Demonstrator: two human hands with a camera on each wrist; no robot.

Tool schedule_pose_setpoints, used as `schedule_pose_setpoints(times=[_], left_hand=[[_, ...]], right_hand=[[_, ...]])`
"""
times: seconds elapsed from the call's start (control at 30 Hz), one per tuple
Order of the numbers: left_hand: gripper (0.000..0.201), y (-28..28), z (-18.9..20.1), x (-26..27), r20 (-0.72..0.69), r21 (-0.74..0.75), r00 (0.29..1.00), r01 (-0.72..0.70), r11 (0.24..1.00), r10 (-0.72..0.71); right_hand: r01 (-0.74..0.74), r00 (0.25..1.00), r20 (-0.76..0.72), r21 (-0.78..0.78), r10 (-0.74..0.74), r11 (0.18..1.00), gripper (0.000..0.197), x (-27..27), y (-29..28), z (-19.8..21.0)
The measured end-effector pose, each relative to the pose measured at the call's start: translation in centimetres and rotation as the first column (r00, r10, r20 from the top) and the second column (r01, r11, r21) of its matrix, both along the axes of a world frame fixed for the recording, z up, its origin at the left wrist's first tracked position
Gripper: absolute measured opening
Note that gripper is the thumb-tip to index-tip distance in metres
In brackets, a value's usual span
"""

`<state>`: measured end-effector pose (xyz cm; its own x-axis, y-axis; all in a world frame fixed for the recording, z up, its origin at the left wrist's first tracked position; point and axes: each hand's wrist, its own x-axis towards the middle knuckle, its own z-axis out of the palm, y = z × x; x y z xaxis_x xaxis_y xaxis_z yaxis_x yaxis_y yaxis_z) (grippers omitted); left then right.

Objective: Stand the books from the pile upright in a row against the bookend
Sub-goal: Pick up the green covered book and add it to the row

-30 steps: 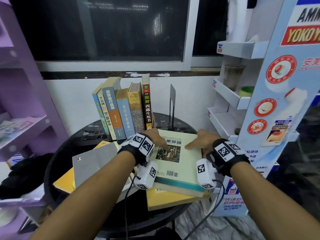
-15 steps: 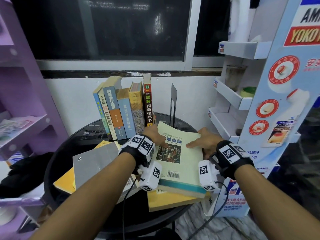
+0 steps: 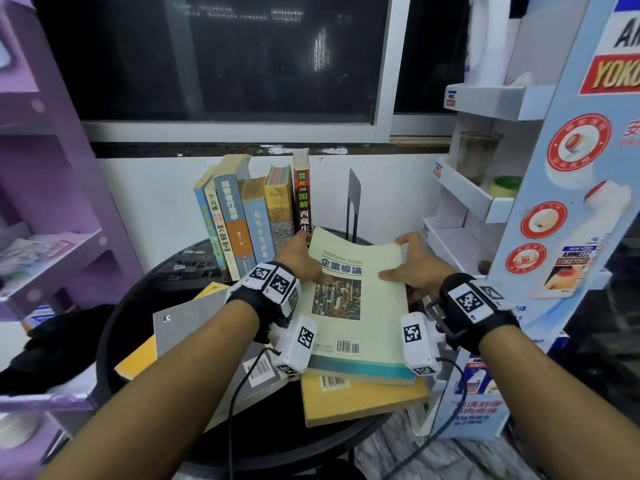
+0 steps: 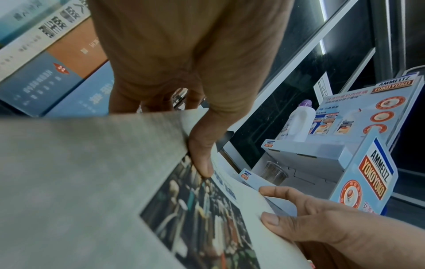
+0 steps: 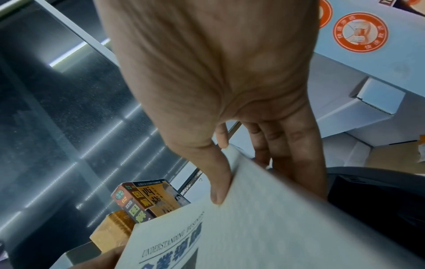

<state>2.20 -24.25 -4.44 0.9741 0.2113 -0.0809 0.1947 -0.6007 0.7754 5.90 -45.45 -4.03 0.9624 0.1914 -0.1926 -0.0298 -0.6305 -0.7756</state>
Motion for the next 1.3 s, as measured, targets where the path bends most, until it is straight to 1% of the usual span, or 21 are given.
schedule_pose_setpoints(times=[0.07,0.17,0.27,0.4,0.57,0.67,0.73,0.83,0.9,0.97,1.03,1.1,1.13,1.23,1.3], left_hand=[[0.089,0.3,0.6,-0.2,0.049,-0.03,0.999,-0.009,1.0,0.011],[0.092,0.5,1.6,-0.5,0.132,-0.066,0.991,-0.019,0.998,0.027],[0.094,0.8,2.7,-0.7,0.228,-0.095,0.973,-0.014,0.995,0.035],[0.091,1.0,4.0,-0.9,0.342,-0.145,0.938,-0.006,0.989,0.055],[0.084,1.6,4.5,-1.0,0.453,-0.13,0.888,-0.025,0.991,0.082],[0.079,2.0,4.4,-1.1,0.448,-0.124,0.89,-0.024,0.992,0.078],[0.08,2.4,4.1,-1.1,0.438,-0.096,0.897,-0.022,0.995,0.062],[0.087,3.0,3.8,-1.0,0.435,-0.08,0.899,-0.024,0.996,0.056],[0.082,3.0,4.0,-1.2,0.439,-0.097,0.896,-0.032,0.995,0.071],[0.076,3.0,4.1,-1.6,0.462,-0.152,0.884,-0.005,0.988,0.076],[0.066,3.0,4.1,-2.1,0.473,-0.259,0.877,0.048,0.965,0.083],[0.06,2.9,4.1,-2.7,0.444,-0.355,0.893,0.103,0.929,0.071],[0.059,2.9,4.1,-2.8,0.435,-0.377,0.898,0.119,0.919,0.062],[0.057,2.9,4.0,-3.5,0.447,-0.391,0.894,0.153,0.908,0.042],[0.055,3.1,4.0,-3.9,0.449,-0.398,0.893,0.173,0.901,0.027]], right_hand=[[0.009,0.999,0.047,0.016,-0.01,1.0,0.074,-0.1,0.0,0.6],[0.017,0.998,0.065,0.101,-0.024,0.995,0.08,-0.3,0.0,1.8],[-0.003,0.989,0.144,0.118,-0.014,0.993,0.076,-0.6,0.1,3.1],[-0.026,0.966,0.258,0.179,-0.022,0.984,0.072,-1.0,0.5,4.4],[-0.05,0.878,0.477,0.18,-0.043,0.982,0.072,-1.6,1.3,4.4],[-0.088,0.828,0.559,0.209,-0.045,0.974,0.072,-2.1,1.8,4.1],[-0.108,0.803,0.594,0.209,-0.039,0.972,0.073,-2.4,1.9,4.0],[-0.116,0.787,0.615,0.223,-0.047,0.968,0.074,-2.8,2.0,3.7],[-0.115,0.783,0.618,0.243,-0.062,0.963,0.074,-3.1,2.0,3.6],[-0.12,0.787,0.614,0.259,-0.067,0.958,0.073,-3.6,2.0,3.8],[-0.129,0.797,0.601,0.261,-0.057,0.957,0.071,-4.0,1.9,4.2],[-0.132,0.808,0.586,0.274,-0.056,0.953,0.065,-4.5,1.8,4.7],[-0.139,0.816,0.575,0.291,-0.056,0.947,0.06,-4.8,1.8,5.1],[-0.184,0.858,0.513,0.331,-0.013,0.926,0.049,-5.6,1.5,6.2],[-0.223,0.869,0.492,0.285,0.057,0.932,0.044,-6.0,1.2,6.8]])
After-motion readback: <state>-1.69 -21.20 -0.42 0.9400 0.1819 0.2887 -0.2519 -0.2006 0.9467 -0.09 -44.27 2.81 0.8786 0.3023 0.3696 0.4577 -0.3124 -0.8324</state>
